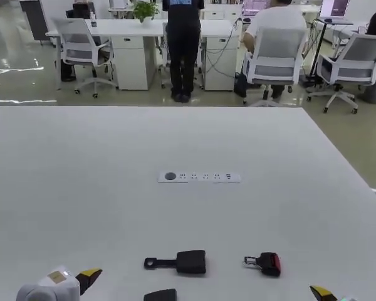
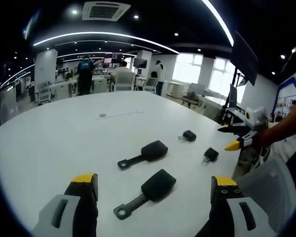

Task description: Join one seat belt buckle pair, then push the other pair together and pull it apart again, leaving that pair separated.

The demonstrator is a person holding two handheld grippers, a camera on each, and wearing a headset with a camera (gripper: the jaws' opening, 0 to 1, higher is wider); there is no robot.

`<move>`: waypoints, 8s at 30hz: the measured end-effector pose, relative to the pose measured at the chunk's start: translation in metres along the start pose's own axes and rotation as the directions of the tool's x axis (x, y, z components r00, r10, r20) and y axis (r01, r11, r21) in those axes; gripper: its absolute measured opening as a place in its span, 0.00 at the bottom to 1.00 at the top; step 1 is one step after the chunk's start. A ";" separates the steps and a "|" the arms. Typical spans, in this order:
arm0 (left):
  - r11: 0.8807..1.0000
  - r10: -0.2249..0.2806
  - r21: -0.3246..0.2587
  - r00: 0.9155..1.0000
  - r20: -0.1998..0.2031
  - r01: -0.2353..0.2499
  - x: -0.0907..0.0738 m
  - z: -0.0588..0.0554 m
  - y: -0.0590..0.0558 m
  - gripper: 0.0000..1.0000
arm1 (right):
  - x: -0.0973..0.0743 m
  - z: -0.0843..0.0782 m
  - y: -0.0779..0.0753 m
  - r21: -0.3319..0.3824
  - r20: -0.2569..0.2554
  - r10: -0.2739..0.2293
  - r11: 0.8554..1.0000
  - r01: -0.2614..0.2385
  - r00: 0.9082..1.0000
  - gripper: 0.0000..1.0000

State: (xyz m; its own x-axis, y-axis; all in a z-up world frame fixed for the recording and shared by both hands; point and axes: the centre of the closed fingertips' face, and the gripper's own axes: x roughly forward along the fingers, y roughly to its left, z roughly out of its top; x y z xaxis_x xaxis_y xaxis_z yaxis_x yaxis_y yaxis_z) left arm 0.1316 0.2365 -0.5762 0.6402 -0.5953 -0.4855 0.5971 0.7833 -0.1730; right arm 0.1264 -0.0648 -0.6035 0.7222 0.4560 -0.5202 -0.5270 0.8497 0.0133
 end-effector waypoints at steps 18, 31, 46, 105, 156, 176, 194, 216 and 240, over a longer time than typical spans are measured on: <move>0.998 -0.059 0.035 0.998 -0.031 0.060 0.021 0.001 -0.012 0.98 | 0.014 -0.007 -0.002 -0.026 -0.043 0.085 0.996 -0.086 0.995 0.85; 0.996 -0.074 0.046 0.996 -0.045 0.076 0.034 0.006 -0.009 0.97 | 0.028 -0.010 0.002 -0.032 -0.059 0.138 0.990 -0.140 0.989 0.85; 0.989 -0.120 0.079 0.989 -0.082 0.127 0.053 0.001 -0.008 0.94 | 0.042 -0.011 -0.004 -0.056 -0.099 0.204 0.976 -0.210 0.974 0.83; 0.842 -0.306 0.284 0.840 -0.448 0.458 0.093 -0.078 -0.024 0.63 | 0.039 -0.069 0.016 -0.200 -0.449 0.480 0.768 -0.609 0.753 0.54; 0.624 -0.249 0.450 0.708 -0.661 0.639 0.104 -0.085 -0.013 0.33 | 0.055 -0.066 0.011 -0.283 -0.477 0.424 0.755 -0.592 0.770 0.34; 0.656 -0.243 0.433 0.717 -0.654 0.618 0.106 -0.084 -0.016 0.33 | 0.084 -0.051 0.053 -0.304 -0.438 0.470 0.725 -0.618 0.766 0.34; 0.665 -0.234 0.430 0.717 -0.657 0.611 0.105 -0.085 -0.015 0.33 | 0.109 -0.039 0.075 -0.314 -0.420 0.498 0.705 -0.636 0.759 0.34; 0.676 -0.236 0.425 0.723 -0.649 0.602 0.105 -0.084 -0.016 0.33 | 0.132 -0.028 0.111 -0.308 -0.376 0.531 0.702 -0.643 0.760 0.34; 0.676 -0.221 0.427 0.718 -0.660 0.600 0.105 -0.084 -0.016 0.32 | 0.146 -0.023 0.130 -0.292 -0.369 0.535 0.710 -0.641 0.760 0.33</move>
State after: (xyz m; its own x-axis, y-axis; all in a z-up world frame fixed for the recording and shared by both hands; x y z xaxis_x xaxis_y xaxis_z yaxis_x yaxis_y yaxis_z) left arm 0.1488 0.1758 -0.6962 0.0091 -0.4823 -0.8759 0.9945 0.0960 -0.0425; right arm 0.1530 0.1066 -0.6972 0.1023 0.7035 -0.7033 -0.9679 0.2337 0.0930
